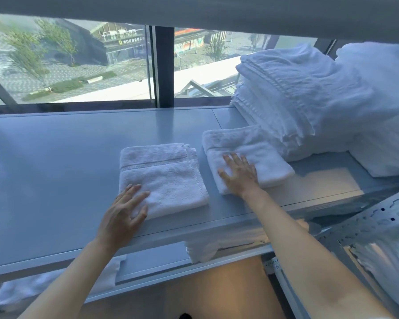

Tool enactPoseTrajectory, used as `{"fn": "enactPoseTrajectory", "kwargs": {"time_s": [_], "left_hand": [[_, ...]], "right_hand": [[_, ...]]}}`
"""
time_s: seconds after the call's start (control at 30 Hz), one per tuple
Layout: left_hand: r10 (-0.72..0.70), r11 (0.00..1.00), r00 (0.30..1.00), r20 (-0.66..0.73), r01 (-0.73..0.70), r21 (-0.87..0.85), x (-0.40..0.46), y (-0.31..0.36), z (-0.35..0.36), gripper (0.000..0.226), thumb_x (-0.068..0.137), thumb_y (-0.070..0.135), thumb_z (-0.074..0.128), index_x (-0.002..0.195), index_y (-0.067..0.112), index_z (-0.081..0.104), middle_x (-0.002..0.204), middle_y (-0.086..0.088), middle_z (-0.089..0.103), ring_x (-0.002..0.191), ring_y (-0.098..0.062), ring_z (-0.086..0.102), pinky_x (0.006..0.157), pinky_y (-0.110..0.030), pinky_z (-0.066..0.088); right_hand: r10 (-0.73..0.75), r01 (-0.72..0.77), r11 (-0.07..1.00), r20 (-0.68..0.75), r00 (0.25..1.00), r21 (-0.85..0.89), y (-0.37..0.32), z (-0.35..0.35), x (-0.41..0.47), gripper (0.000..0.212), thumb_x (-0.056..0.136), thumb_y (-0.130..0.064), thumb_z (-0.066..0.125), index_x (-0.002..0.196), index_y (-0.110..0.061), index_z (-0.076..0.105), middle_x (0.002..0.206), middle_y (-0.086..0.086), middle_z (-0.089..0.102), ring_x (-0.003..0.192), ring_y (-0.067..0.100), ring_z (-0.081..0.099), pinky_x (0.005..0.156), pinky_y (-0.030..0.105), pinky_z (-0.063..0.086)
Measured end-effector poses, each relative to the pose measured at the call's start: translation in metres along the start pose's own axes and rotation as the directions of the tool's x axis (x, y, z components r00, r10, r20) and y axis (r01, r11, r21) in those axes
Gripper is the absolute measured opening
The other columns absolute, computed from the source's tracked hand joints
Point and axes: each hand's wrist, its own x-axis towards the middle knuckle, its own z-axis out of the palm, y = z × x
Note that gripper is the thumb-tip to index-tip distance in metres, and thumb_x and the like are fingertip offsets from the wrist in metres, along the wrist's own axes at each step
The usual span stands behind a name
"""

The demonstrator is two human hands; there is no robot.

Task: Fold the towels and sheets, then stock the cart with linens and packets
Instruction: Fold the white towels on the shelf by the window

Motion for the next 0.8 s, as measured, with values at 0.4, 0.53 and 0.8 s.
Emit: {"fn": "enactPoseTrajectory", "kwargs": {"time_s": [0.4,0.53,0.8], "left_hand": [[-0.040,0.999,0.999,-0.016,0.040,-0.029,-0.063,-0.077,-0.085,0.052,0.093,0.055,0.046,0.138,0.035,0.063,0.157,0.014,0.044,0.152,-0.001,0.026,0.115,-0.032,0.037],[-0.057,0.998,0.998,-0.033,0.056,-0.022,-0.094,-0.111,-0.118,0.048,0.095,0.052,0.048,0.137,0.036,0.063,0.157,0.016,0.043,0.152,0.001,0.024,0.114,-0.033,0.039],[-0.088,0.996,0.992,-0.087,0.085,-0.031,-0.153,-0.173,-0.179,0.045,0.094,0.048,0.051,0.135,0.035,0.065,0.156,0.018,0.045,0.151,-0.002,0.028,0.114,-0.034,0.037]], "right_hand": [[-0.051,0.051,0.998,0.006,0.999,0.030,-0.134,0.040,-0.051,0.069,0.099,-0.061,0.040,0.161,-0.039,0.023,0.172,-0.008,0.012,0.158,0.023,0.006,0.126,0.051,0.004],[-0.094,0.094,0.995,-0.005,0.996,0.041,-0.189,0.058,-0.072,0.070,0.098,-0.063,0.039,0.161,-0.039,0.022,0.172,-0.008,0.013,0.158,0.023,0.006,0.126,0.052,0.005],[-0.244,0.254,0.967,-0.179,0.953,0.031,-0.293,0.076,-0.126,0.055,0.094,-0.037,0.057,0.144,-0.014,0.053,0.150,0.012,0.049,0.138,0.037,0.045,0.109,0.049,0.037]]}}
